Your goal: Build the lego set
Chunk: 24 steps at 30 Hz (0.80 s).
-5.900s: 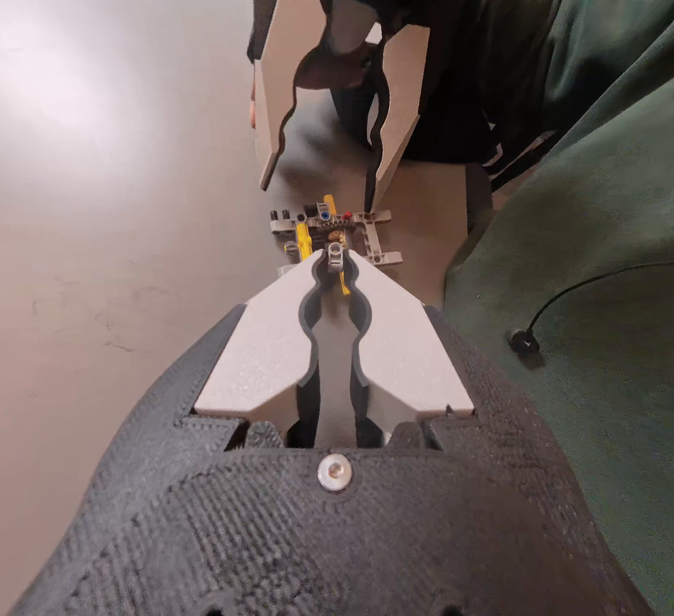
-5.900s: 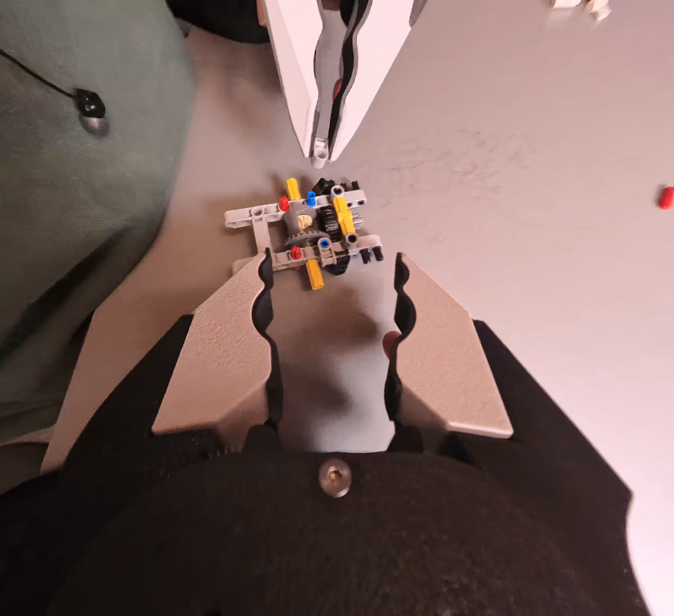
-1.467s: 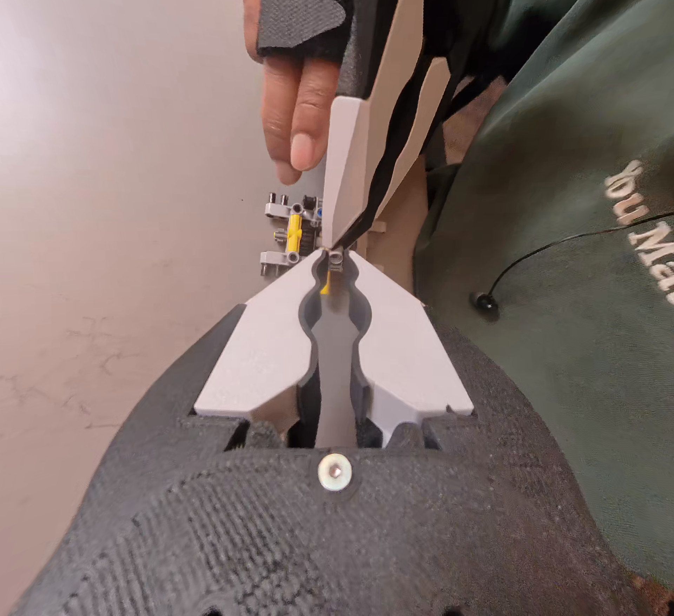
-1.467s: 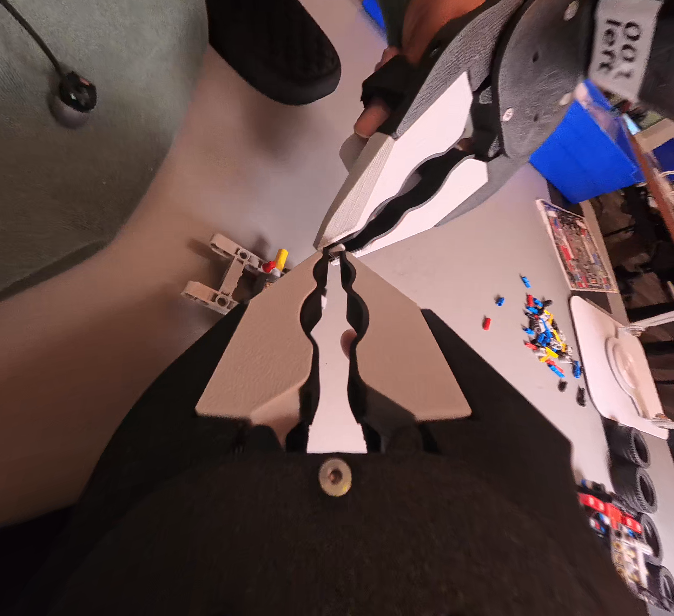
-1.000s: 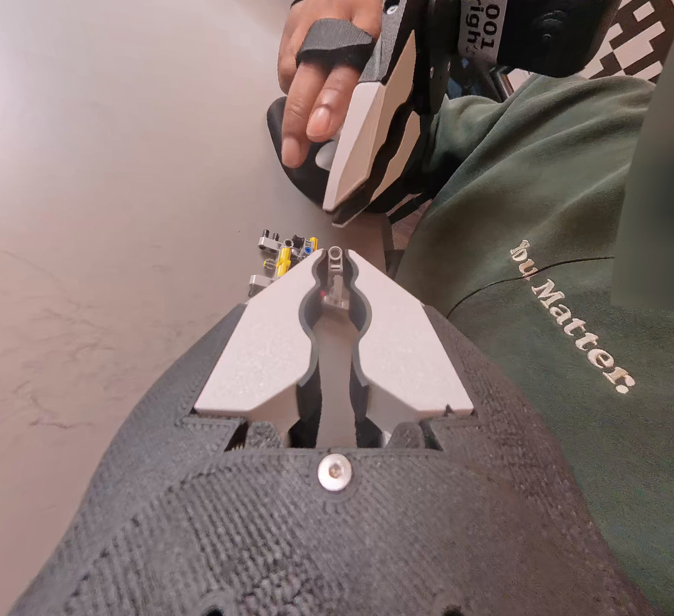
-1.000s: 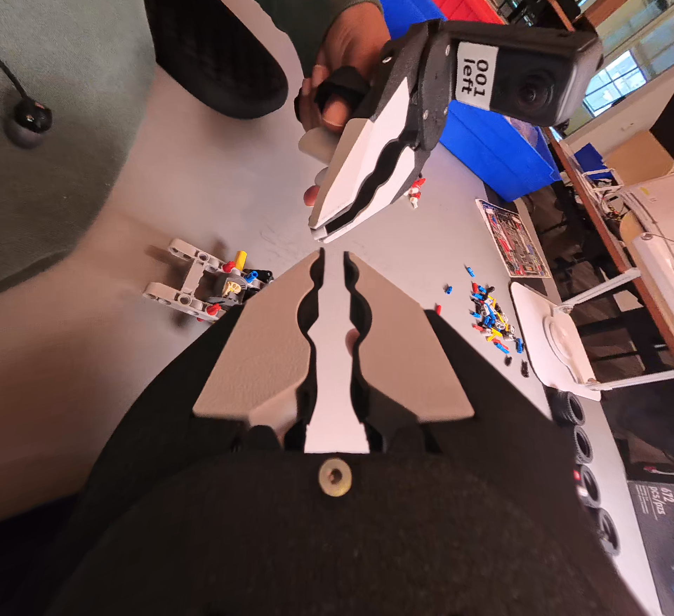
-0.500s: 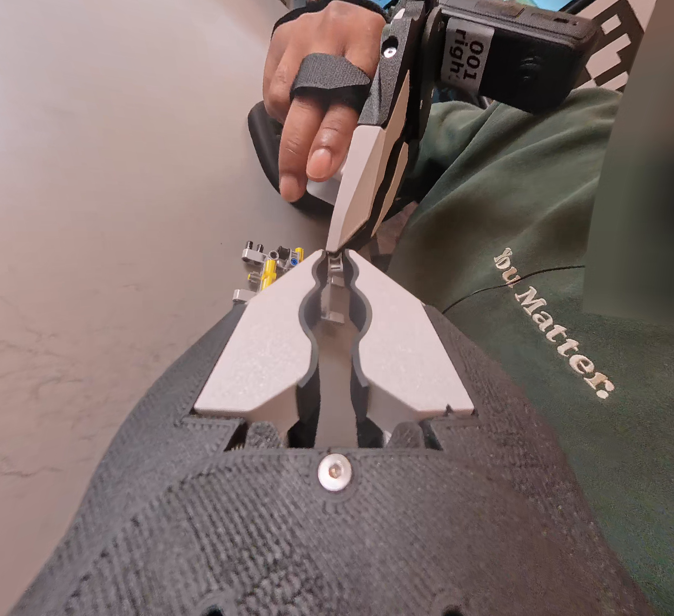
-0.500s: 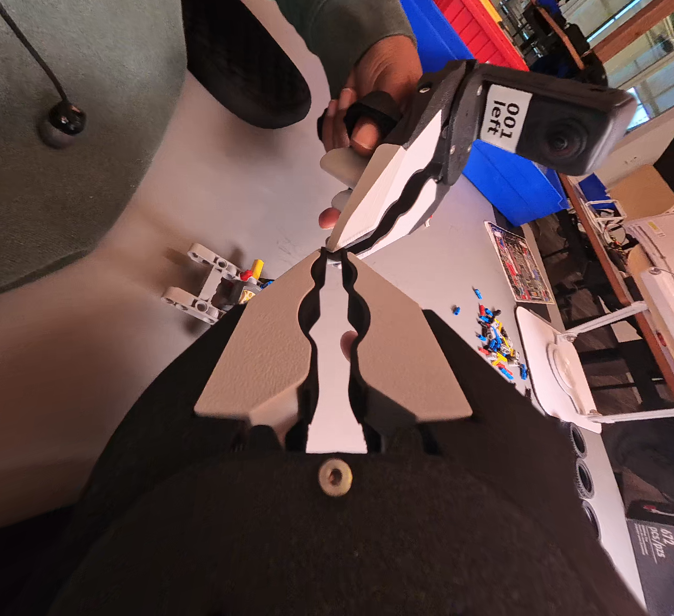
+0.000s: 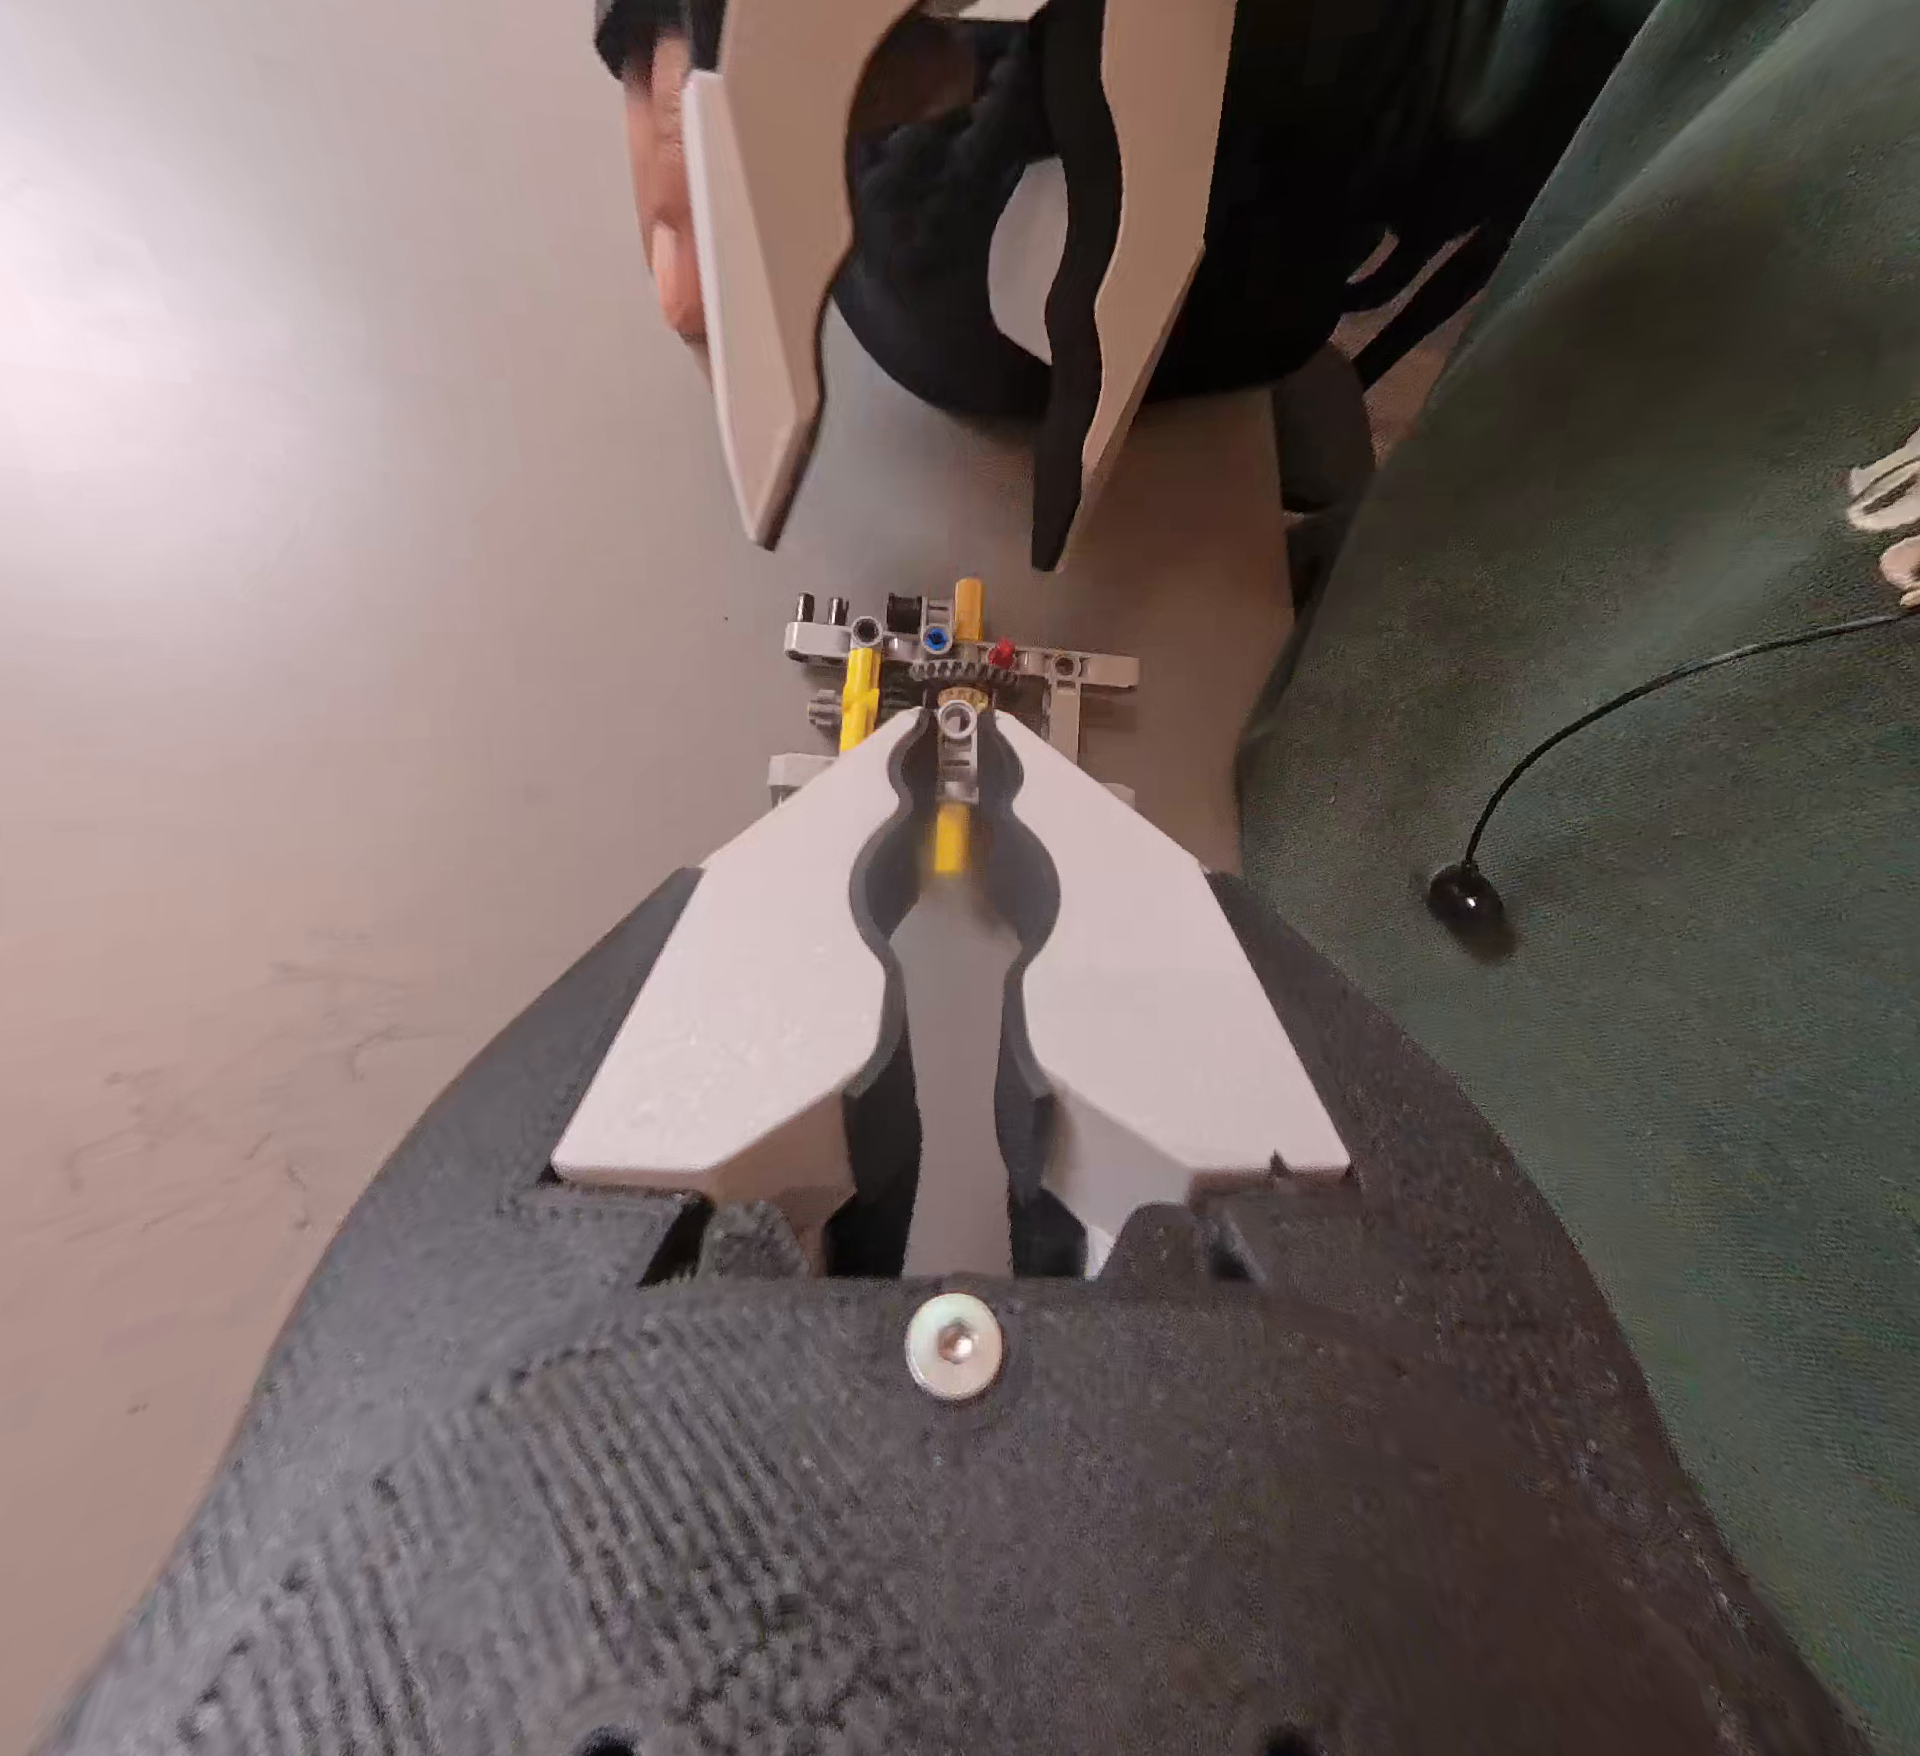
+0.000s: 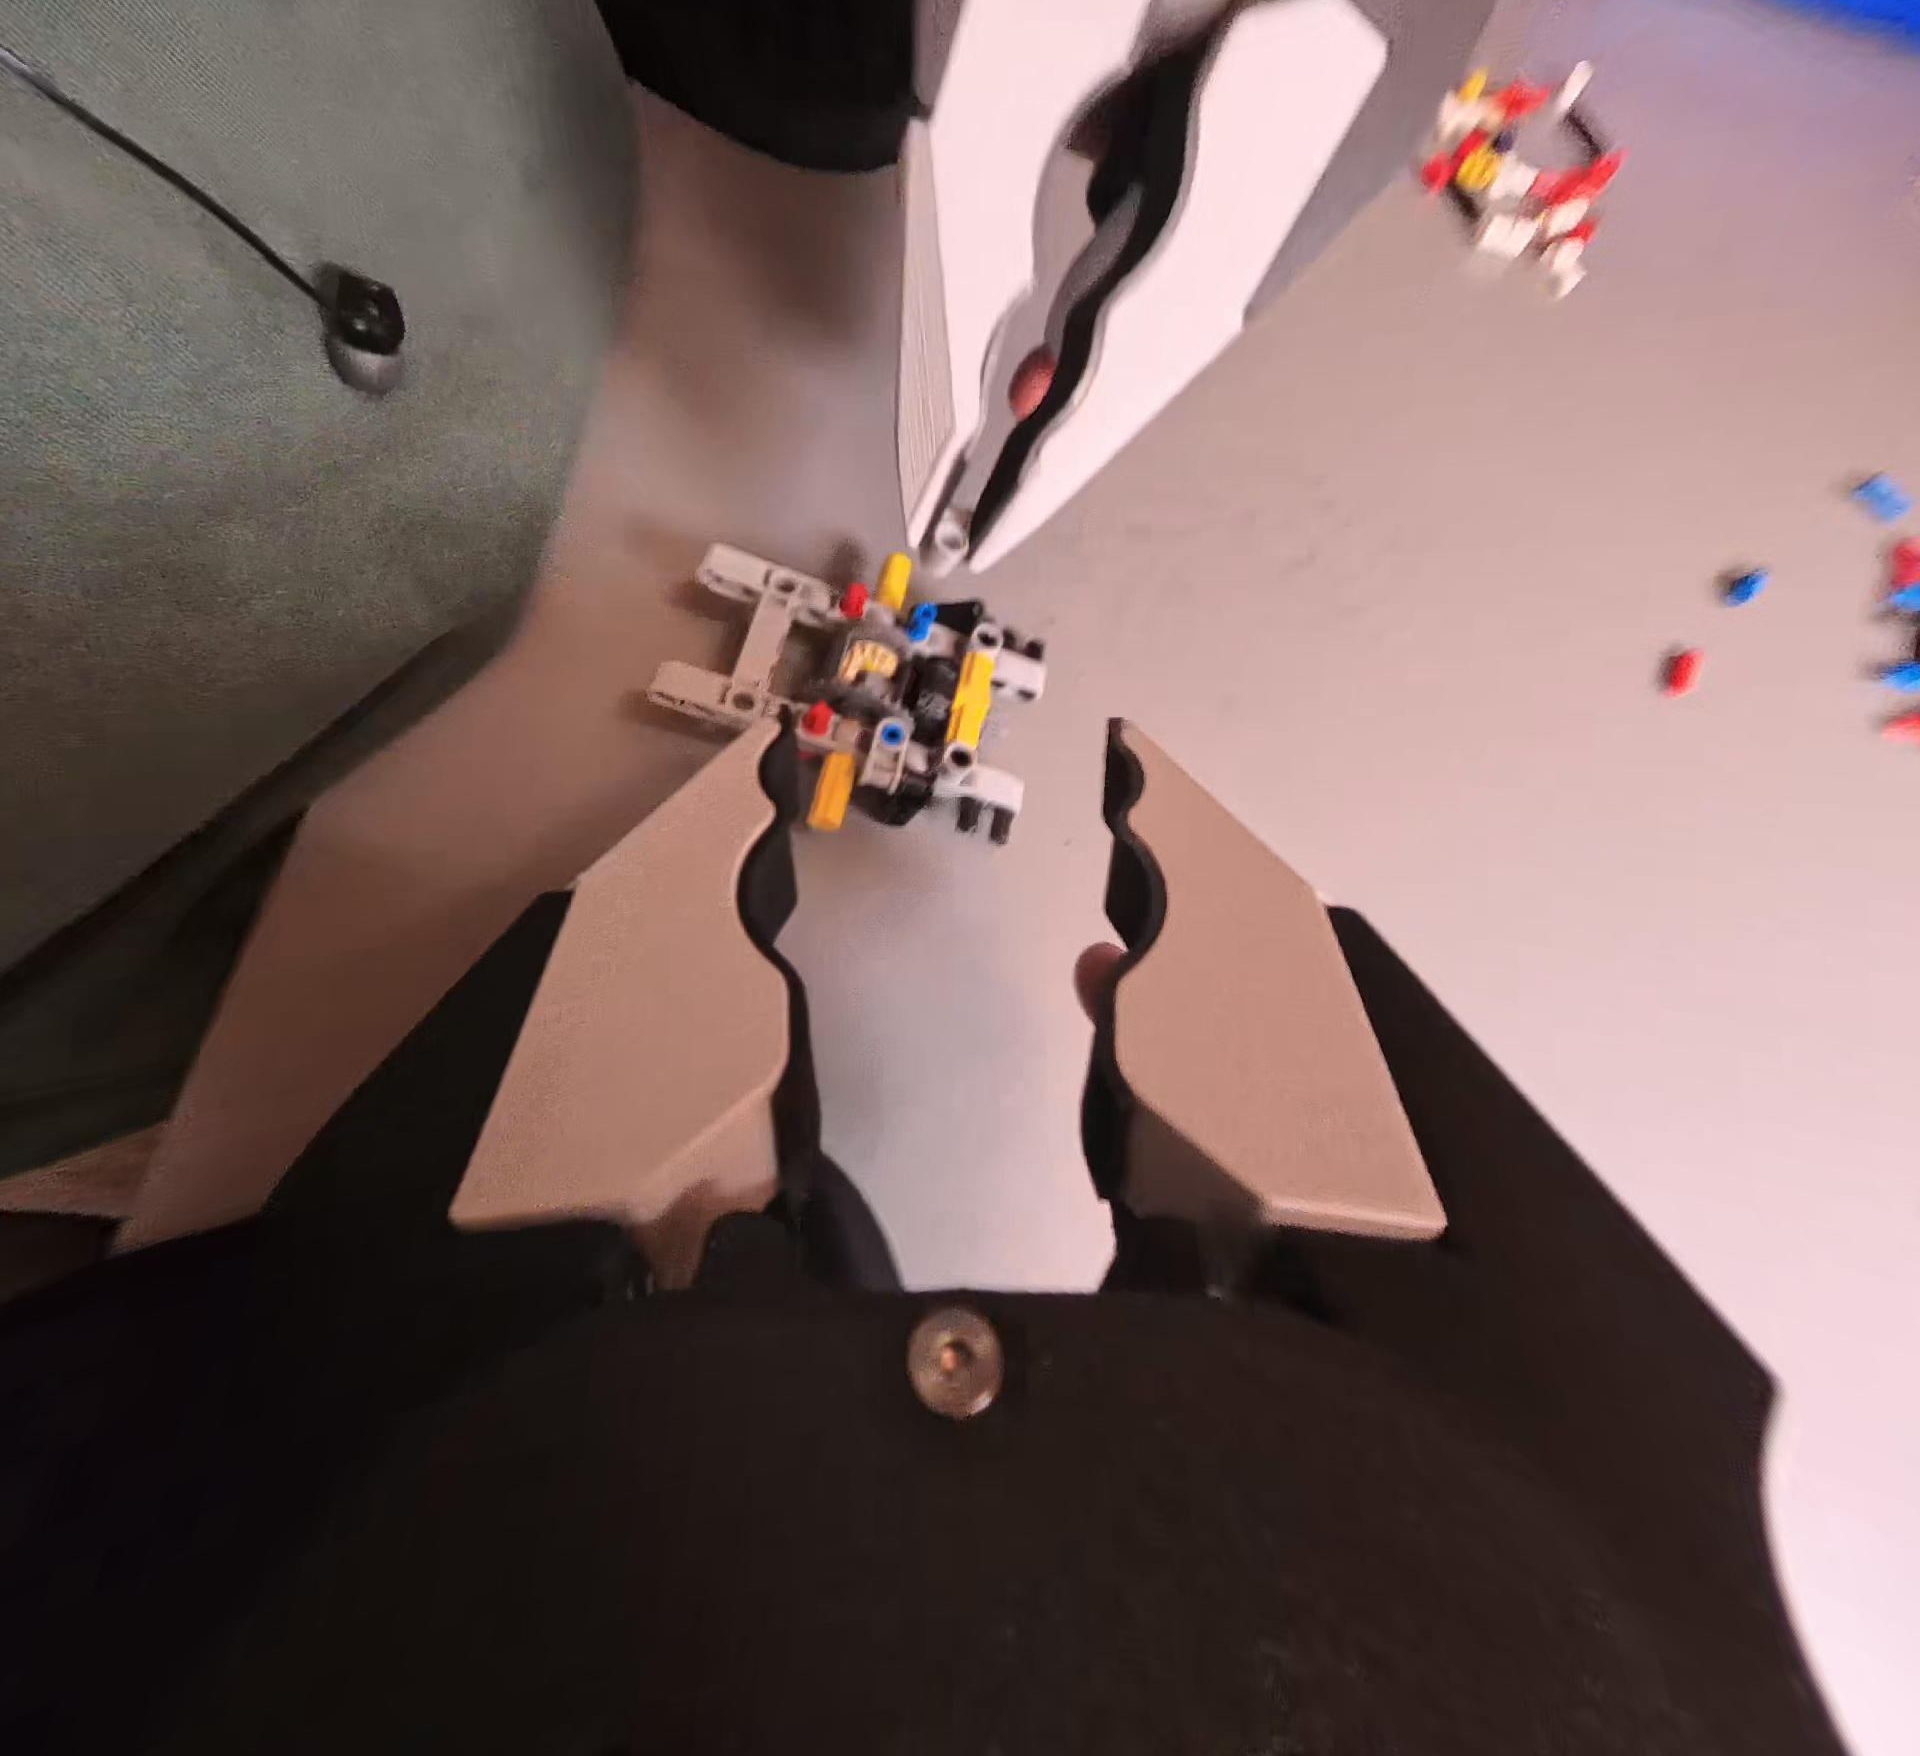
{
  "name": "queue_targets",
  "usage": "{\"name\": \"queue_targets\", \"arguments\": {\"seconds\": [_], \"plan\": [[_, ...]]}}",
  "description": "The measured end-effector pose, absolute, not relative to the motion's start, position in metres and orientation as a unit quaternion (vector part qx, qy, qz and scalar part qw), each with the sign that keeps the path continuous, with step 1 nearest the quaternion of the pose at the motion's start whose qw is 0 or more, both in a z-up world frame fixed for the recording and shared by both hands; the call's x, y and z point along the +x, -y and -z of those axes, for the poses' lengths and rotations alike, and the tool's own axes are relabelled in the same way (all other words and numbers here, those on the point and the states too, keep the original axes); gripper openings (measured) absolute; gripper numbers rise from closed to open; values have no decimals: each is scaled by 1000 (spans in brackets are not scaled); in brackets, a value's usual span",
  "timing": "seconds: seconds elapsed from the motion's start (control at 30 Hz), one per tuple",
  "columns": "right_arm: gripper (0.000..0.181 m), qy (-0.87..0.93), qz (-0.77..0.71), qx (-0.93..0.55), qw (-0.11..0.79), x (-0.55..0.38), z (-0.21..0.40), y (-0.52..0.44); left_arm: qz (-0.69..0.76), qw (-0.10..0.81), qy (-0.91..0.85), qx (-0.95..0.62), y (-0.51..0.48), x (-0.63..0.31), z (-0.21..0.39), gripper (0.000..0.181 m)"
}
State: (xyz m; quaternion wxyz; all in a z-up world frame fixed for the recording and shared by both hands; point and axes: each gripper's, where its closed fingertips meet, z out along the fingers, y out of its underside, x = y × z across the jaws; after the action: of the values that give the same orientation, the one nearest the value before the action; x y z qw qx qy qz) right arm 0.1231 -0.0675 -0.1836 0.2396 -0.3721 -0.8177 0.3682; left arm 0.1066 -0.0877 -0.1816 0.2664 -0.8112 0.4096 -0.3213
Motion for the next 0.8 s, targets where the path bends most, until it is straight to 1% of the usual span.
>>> {"name": "queue_targets", "arguments": {"seconds": [0.03, 0.07, 0.23, 0.47, 0.8], "plan": [[64, 816, -370, -385, 223, 125, 190, 67, 312, 267, -413, -813, 88, 106, 183, 5], [66, 814, -367, -395, 217, 125, 195, 67, 308, 267, -412, -815, 88, 105, 184, 5], [66, 824, -335, -423, 171, 125, 219, 73, 295, 260, -415, -820, 91, 104, 194, 6], [49, 835, -309, -413, 193, 116, 225, 72, 265, 263, -428, -823, 92, 102, 204, 5], [48, 838, -309, -398, 212, 113, 226, 71, 246, 257, -438, -825, 89, 97, 206, 6]]}}
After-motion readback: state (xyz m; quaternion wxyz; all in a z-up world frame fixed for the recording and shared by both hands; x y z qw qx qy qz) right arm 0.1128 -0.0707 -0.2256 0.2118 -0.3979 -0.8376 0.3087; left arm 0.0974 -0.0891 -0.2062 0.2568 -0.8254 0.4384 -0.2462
